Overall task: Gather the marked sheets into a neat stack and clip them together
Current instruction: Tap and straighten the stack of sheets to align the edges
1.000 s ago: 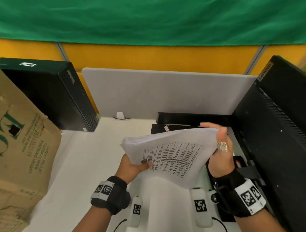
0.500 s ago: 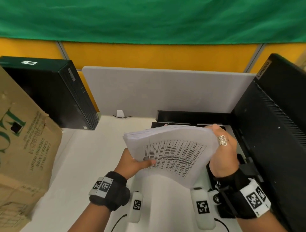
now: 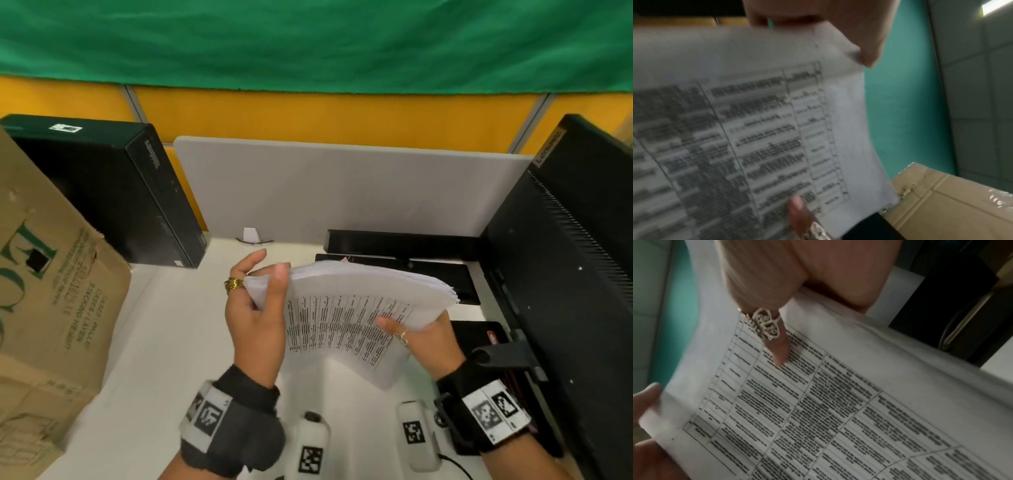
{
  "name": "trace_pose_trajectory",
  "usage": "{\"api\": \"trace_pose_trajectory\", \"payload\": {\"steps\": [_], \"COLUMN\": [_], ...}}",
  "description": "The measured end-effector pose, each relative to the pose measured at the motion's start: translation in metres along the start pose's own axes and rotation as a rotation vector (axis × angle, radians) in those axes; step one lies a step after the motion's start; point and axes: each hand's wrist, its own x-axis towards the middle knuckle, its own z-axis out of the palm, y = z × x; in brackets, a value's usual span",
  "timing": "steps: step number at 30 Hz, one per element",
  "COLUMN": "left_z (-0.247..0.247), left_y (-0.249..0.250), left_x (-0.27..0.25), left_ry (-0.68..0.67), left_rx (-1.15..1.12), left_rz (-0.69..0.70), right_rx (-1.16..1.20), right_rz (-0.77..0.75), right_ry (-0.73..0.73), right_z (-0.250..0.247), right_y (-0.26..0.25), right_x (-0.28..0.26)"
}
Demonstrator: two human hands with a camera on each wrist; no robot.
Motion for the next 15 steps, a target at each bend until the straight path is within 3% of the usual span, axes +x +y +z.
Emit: {"api": "trace_pose_trajectory", "payload": {"steps": [3, 5, 11, 15], "left_z": [0.01, 0.009, 0.0, -0.024], "left_y": [0.006, 0.007, 0.012, -0.017], "left_x": [0.003, 0.008, 0.02, 0.016], "left_ry": [0.128, 0.117, -0.096, -0.296], "left_rx": [-0.076, -0.077, -0.031, -0.004], "left_rz": [-0.07, -0.06, -0.036, 0.001], "right_rx": [0.049, 0.101, 0.074, 0.158], "right_rz": [-0.015, -0.001, -0.021, -0.04], "right_ry": [-0.051, -0.087, -0.041, 0.017], "right_z": [0.001, -0.002, 0.006, 0.008], "right_y": [-0.001, 0.0, 0.003, 0.002], "right_x": [-0.001, -0.001, 0.002, 0.006]}}
